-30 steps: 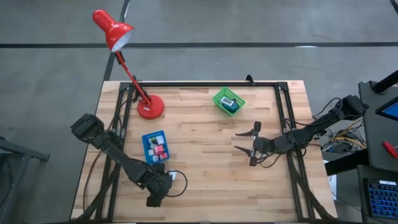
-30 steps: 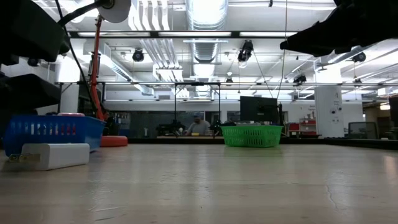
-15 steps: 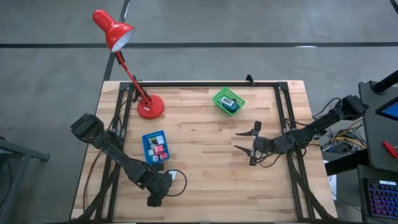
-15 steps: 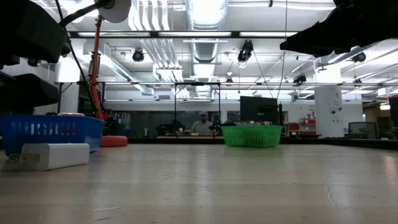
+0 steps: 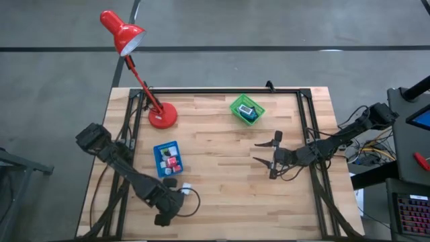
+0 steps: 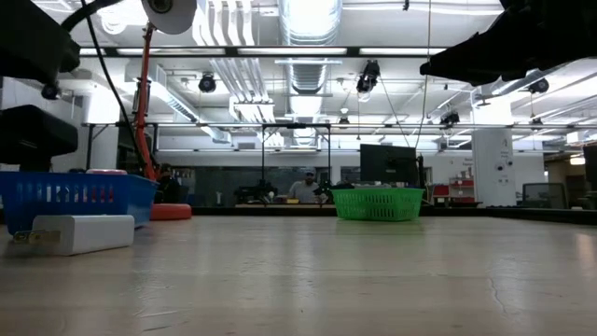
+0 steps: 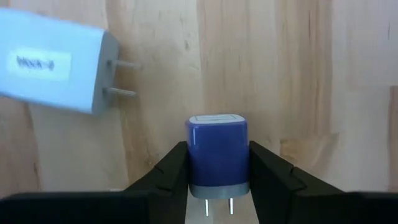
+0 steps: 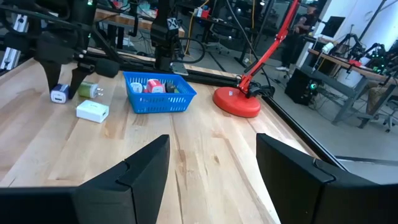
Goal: Pick & Place Office items
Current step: Put the purple charger adapter into the blue basket
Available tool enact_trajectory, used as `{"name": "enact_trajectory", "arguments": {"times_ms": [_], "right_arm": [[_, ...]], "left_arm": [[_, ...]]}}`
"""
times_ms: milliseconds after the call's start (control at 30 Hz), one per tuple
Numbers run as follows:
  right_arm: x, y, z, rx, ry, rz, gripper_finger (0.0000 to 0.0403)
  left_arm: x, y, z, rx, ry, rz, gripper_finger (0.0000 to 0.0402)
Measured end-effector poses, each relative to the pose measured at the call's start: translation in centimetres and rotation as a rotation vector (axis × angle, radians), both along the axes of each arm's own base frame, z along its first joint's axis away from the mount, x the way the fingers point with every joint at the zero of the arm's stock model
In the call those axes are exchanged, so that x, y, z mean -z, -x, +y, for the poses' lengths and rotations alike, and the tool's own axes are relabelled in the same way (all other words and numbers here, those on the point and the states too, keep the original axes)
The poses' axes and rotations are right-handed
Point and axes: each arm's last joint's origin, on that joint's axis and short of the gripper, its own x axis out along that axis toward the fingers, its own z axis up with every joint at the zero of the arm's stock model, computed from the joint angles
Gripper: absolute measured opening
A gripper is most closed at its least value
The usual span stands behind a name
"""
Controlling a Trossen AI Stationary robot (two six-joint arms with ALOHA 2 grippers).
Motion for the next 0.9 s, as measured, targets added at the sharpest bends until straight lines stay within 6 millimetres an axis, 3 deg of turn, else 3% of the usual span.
{"name": "enact_trajectory", "arguments": {"times_ms": [500,900], "right_arm": [[0.0,0.0,0.0,-0.001,0.0,0.0,0.0231],[0.0,0.0,0.0,-0.003,-0.002,-0.002,0.0231]], "left_arm": [[-0.7,-0.3,-1.1,0.171,-0.07,-0.212,0.0124],[-4.9,-0.7,-0.7,0.284,-0.213,-0.547,0.0124]]}}
